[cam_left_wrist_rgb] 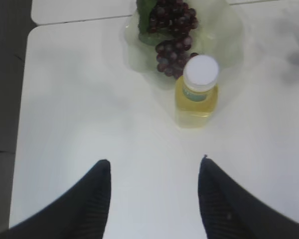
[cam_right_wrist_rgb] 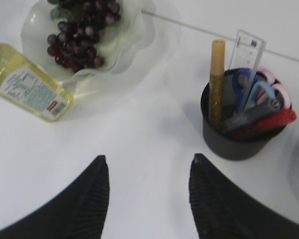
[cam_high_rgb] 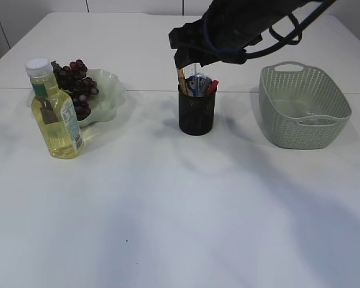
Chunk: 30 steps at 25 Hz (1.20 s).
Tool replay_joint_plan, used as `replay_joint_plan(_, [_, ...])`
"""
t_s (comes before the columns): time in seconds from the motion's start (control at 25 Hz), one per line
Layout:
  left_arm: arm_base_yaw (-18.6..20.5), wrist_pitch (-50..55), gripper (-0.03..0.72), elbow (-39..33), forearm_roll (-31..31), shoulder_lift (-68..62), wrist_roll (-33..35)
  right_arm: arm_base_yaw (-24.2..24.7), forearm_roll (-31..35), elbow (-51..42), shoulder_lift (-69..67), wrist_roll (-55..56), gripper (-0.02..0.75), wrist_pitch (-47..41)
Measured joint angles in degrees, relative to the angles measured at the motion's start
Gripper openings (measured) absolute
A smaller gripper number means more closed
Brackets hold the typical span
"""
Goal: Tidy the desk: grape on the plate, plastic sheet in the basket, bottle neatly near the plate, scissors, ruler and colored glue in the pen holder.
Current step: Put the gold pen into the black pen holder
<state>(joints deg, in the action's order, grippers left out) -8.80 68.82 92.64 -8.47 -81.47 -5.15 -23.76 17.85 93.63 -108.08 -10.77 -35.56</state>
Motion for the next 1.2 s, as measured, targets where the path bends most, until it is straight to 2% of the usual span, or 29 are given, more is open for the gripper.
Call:
replay_joint_plan(0.2, [0.0,0.0,0.428,0.0,4.9,0.7,1.0,0.0,0.0,5.8,1.6,0.0,0.421,-18.2])
replay_joint_plan(0.44, [0.0,1.4,0.386,0.0,12.3,1.5,1.3,0.0,-0.1,9.2,1.7,0.1,0.423,-33.5])
replay_joint_plan(0.84, [0.0,3.0,0.351,-1.5,12.9,5.8,3.1,0.0,-5.8,9.3,6.9,5.9,0.424,-35.5])
replay_joint_plan(1.2, [0.0,0.9,0.351,-16.7,13.3,21.7,6.1,0.0,-7.4,8.8,16.4,6.2,0.423,-36.0])
